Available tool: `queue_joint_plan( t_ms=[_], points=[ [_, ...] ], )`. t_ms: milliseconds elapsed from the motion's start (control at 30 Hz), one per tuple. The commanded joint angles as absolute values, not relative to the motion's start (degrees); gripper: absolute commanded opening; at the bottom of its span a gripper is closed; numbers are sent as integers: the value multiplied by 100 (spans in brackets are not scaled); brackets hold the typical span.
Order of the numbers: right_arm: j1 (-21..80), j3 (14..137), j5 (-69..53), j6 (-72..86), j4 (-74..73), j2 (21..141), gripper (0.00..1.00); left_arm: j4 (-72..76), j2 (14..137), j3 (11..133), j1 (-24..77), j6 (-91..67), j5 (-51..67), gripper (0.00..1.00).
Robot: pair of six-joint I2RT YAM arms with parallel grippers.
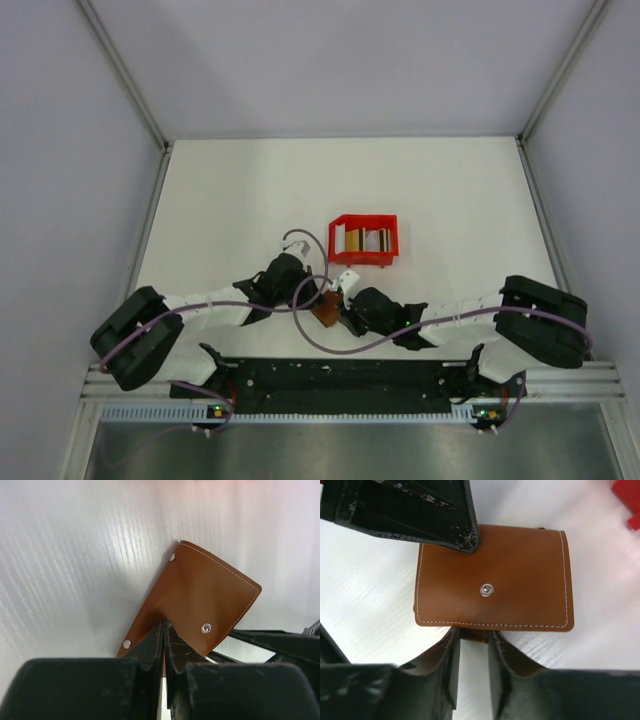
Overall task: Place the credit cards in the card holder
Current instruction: Close the card holder at the center of the board.
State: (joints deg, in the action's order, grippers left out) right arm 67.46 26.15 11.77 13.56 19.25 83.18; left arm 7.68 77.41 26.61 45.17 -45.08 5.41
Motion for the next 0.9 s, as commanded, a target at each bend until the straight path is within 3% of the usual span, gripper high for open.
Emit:
queue_joint_plan(
  t_ms=[0, 133, 467, 867],
  points=[
    [6794, 2944, 1433, 1468, 1943, 8745, 15, 431, 7910, 2584, 4579, -4421, 580, 4],
    [6812, 2927, 1547, 1494, 1846, 8623, 1, 352, 7893, 2575, 4570, -4456, 458, 4],
    [6812, 2162, 853, 1178, 2215, 6848, 0, -597, 7840, 3260, 4518, -4342, -430, 8],
    [6812, 1942, 1142, 1028, 2601, 6679, 0, 315, 7893, 3208, 4535, -3982, 588, 7]
  ],
)
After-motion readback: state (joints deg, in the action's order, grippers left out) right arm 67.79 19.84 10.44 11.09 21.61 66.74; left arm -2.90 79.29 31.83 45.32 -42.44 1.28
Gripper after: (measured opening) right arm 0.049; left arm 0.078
